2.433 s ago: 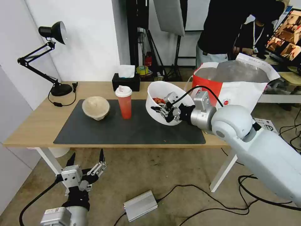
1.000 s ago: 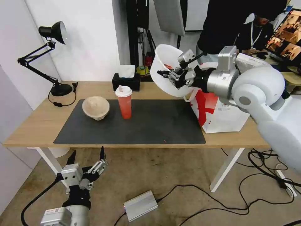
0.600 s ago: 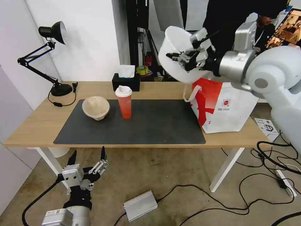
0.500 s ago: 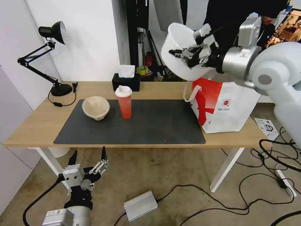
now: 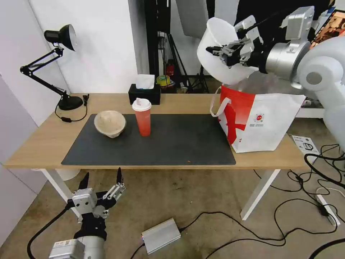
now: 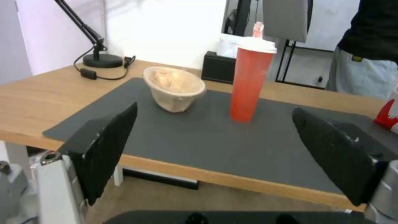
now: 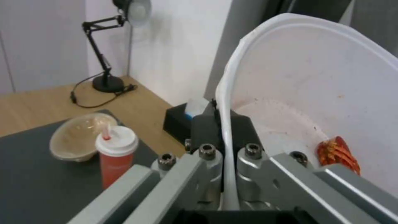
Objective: Pick up the trash from the table and place it into the takeout bag.
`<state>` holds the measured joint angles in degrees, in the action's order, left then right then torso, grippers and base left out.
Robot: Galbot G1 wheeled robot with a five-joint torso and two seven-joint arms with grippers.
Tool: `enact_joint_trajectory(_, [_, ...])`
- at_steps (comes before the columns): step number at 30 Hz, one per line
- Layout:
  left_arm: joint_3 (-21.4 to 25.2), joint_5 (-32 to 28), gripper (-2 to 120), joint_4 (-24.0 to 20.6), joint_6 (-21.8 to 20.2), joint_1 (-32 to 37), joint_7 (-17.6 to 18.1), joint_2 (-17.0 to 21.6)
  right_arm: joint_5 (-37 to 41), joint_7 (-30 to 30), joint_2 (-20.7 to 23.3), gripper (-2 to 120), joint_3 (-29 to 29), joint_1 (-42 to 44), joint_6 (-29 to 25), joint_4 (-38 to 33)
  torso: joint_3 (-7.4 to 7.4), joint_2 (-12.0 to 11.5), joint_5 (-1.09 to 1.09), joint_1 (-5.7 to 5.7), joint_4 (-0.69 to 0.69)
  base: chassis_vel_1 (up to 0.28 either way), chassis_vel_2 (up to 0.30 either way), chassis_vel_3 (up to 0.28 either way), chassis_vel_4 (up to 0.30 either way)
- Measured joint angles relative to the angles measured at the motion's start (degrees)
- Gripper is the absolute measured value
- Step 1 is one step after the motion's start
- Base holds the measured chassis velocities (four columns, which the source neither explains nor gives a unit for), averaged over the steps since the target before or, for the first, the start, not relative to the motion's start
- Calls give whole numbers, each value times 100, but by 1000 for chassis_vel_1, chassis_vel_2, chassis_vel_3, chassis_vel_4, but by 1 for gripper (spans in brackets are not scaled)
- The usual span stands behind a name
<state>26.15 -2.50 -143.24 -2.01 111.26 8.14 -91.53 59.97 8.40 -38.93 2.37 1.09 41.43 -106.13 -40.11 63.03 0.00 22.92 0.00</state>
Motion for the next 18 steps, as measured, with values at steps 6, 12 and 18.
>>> enact_joint_trajectory(6, [-16, 0, 100, 0, 12, 16, 1, 1, -10, 8, 88, 0, -156, 173, -1, 153, 0, 0, 0, 0, 0, 0, 0, 0, 0])
enact_joint_trajectory(12, [-18, 5, 100, 0, 62, 43, -2, 2, -35, 18, 125, 0, -327, 476, -1, 290, 0, 0, 0, 0, 0, 0, 0, 0, 0])
enact_joint_trajectory(18, [-57, 11, 100, 0, 134, 84, -17, 2, -83, 21, 125, 0, -576, 907, -4, 427, 0, 0, 0, 0, 0, 0, 0, 0, 0])
